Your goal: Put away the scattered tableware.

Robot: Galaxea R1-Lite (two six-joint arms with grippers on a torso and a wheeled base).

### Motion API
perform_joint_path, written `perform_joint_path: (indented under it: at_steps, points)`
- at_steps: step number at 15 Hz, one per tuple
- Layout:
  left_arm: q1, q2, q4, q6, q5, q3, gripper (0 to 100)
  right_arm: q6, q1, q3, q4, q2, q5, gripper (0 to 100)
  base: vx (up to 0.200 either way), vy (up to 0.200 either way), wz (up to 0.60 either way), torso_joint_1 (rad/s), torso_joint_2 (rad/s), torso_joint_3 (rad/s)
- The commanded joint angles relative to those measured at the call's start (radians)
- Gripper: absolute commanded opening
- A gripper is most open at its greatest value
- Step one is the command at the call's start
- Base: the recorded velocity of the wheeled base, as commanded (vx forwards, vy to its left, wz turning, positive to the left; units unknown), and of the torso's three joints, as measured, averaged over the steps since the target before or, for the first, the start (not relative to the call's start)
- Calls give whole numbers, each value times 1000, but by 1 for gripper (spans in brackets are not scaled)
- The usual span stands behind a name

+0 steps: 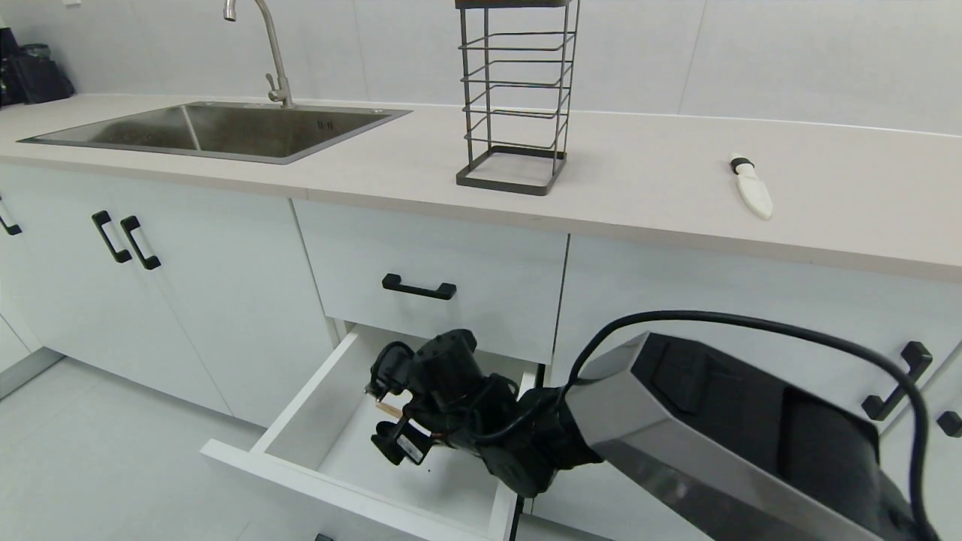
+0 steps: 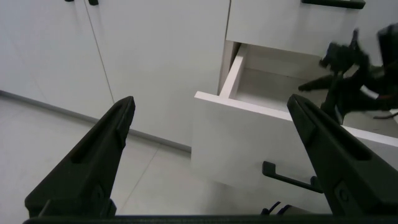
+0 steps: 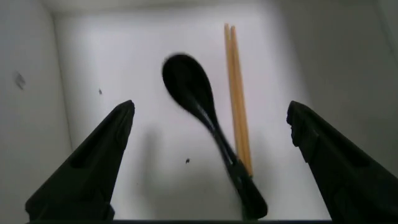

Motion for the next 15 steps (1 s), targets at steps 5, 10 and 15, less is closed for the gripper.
perform_joint_path:
  at_steps: [5,10,15]
  points:
    - [0,1,0,0,0,0,100,12,-4,438,-312,-440,-18,100,0,0,0,0,0,0]
    - [0,1,0,0,0,0,100,15,1,684,-388,-579,-26,100,0,0,0,0,0,0]
    - [0,1,0,0,0,0,100,40,-16,857,-428,-782,-18,100,0,0,0,0,0,0]
